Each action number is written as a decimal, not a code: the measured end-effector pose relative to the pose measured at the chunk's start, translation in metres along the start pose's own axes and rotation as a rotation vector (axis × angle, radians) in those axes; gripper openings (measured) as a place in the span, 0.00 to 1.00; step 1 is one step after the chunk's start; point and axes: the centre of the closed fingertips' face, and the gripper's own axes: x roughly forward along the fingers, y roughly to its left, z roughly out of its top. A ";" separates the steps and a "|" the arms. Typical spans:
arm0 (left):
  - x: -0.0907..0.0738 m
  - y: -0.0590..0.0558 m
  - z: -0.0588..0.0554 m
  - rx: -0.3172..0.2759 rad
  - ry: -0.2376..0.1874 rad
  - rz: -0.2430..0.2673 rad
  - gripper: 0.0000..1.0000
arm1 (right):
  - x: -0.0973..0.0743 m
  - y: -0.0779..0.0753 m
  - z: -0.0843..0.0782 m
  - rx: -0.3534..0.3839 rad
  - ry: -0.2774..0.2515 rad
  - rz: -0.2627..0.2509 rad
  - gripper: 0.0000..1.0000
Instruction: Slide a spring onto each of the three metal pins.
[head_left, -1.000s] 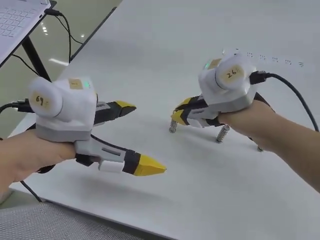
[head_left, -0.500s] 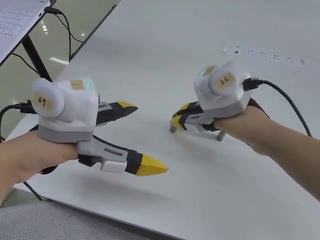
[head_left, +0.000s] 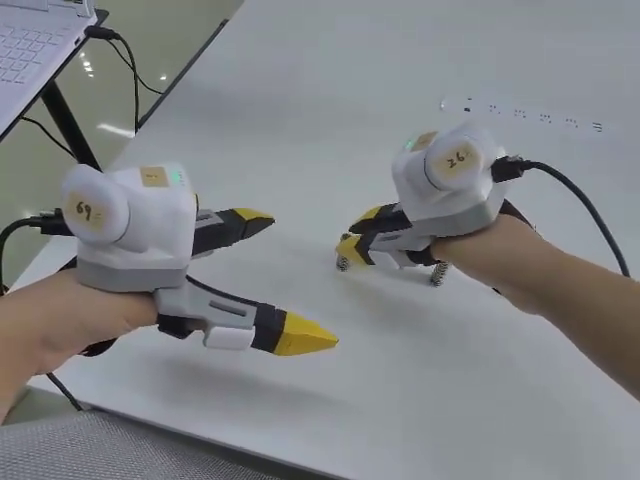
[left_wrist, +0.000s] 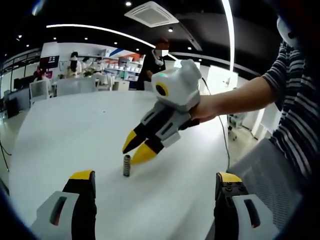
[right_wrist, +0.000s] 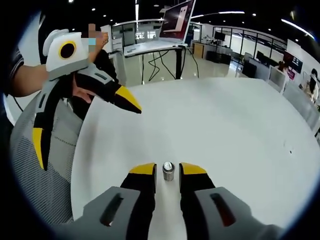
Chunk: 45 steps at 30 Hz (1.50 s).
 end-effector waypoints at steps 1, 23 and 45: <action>0.000 0.000 0.001 -0.001 -0.001 0.000 0.97 | -0.002 0.000 0.000 0.004 -0.005 -0.002 0.17; 0.011 0.002 0.012 0.004 -0.016 0.002 0.97 | -0.073 0.003 -0.010 0.002 -0.145 -0.052 0.43; 0.015 -0.004 0.017 0.024 -0.042 -0.022 0.98 | -0.138 0.005 -0.060 0.136 -0.260 -0.181 0.84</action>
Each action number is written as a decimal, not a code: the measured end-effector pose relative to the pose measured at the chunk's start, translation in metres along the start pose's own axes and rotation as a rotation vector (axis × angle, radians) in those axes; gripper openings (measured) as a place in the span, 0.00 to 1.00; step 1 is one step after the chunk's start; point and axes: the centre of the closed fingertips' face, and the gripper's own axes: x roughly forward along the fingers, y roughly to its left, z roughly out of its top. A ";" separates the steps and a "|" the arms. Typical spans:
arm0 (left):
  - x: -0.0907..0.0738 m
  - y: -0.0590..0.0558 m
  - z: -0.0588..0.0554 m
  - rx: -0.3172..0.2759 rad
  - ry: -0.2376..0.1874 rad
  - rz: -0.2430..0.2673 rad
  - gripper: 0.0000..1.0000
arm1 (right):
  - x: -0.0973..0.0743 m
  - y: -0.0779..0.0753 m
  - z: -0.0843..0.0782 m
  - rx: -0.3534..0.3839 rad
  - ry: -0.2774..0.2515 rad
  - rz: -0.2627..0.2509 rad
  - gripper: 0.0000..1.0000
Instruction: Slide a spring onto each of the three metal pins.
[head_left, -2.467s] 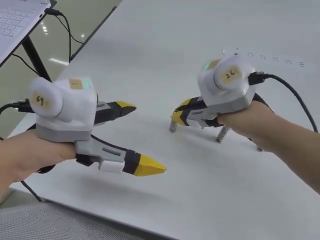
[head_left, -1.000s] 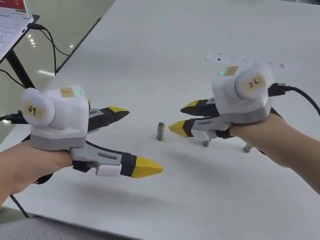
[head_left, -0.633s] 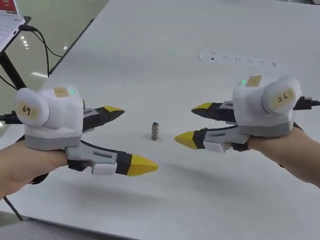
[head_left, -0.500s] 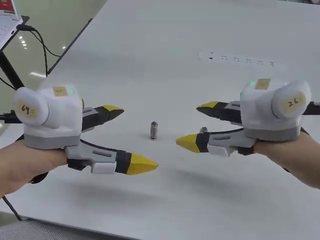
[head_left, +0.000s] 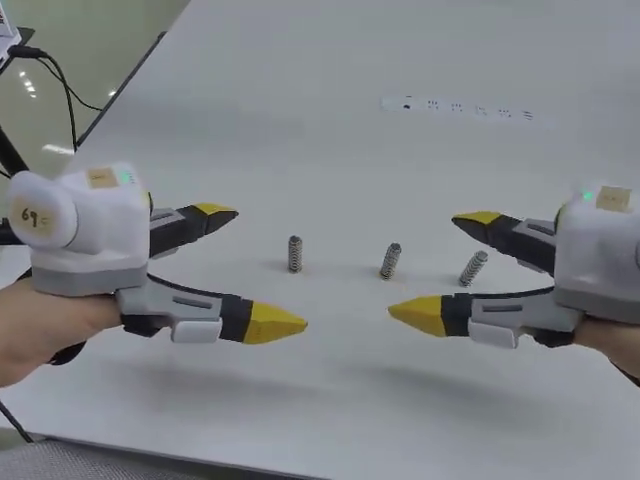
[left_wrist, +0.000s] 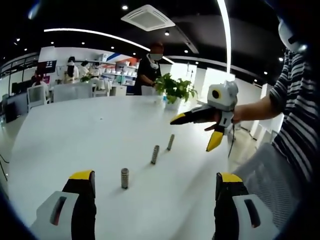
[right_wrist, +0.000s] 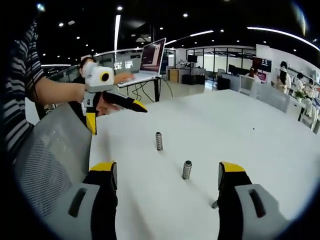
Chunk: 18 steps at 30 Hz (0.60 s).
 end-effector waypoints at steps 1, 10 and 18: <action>0.000 0.000 0.000 0.004 -0.001 0.001 0.98 | -0.003 0.000 -0.002 0.009 -0.005 -0.005 0.86; -0.006 0.004 -0.002 0.025 0.003 0.023 0.98 | -0.026 -0.010 -0.025 0.089 -0.036 -0.072 0.99; -0.013 0.004 -0.001 0.032 -0.005 0.040 0.98 | -0.042 -0.013 -0.032 0.120 -0.053 -0.100 0.99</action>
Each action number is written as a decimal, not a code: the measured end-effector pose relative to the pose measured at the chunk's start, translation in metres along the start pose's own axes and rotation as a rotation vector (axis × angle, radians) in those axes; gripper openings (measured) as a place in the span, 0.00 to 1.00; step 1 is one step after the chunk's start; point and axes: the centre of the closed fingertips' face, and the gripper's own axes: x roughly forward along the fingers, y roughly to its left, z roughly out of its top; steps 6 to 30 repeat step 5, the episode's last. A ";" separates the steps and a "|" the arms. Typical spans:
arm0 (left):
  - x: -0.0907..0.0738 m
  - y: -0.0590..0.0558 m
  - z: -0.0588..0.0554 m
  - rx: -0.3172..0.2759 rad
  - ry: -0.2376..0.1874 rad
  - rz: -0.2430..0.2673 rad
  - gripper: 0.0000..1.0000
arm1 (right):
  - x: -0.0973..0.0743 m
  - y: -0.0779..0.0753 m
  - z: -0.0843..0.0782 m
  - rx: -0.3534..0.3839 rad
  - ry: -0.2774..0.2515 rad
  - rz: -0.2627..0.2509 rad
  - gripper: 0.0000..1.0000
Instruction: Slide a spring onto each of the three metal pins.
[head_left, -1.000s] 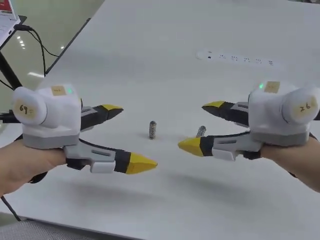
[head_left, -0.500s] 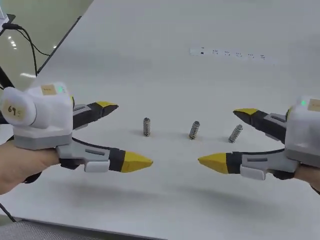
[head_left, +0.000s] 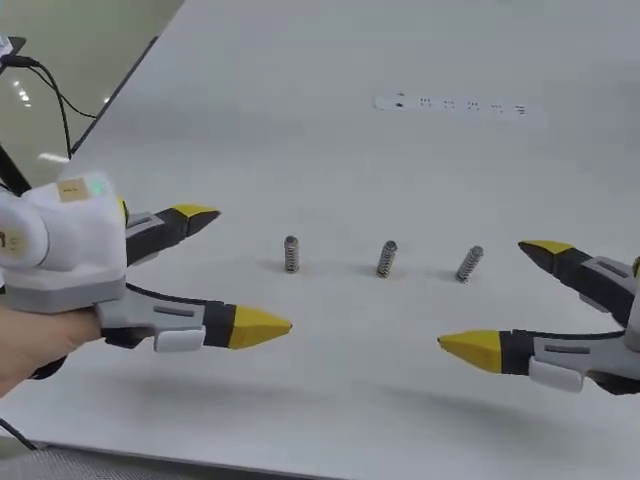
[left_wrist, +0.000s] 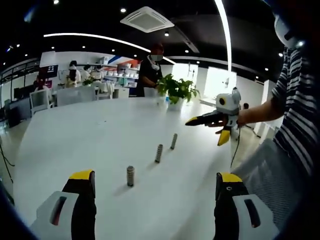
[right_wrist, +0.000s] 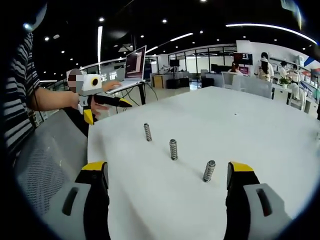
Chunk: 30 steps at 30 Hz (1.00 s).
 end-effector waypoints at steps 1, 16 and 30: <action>0.000 0.000 0.000 -0.001 0.000 0.001 0.98 | -0.001 -0.001 0.000 0.003 -0.002 -0.003 0.99; -0.002 0.000 -0.001 0.000 -0.001 0.005 0.98 | -0.009 -0.008 -0.004 0.033 -0.009 -0.025 0.99; -0.002 0.000 -0.001 0.000 -0.001 0.005 0.98 | -0.009 -0.008 -0.004 0.033 -0.009 -0.025 0.99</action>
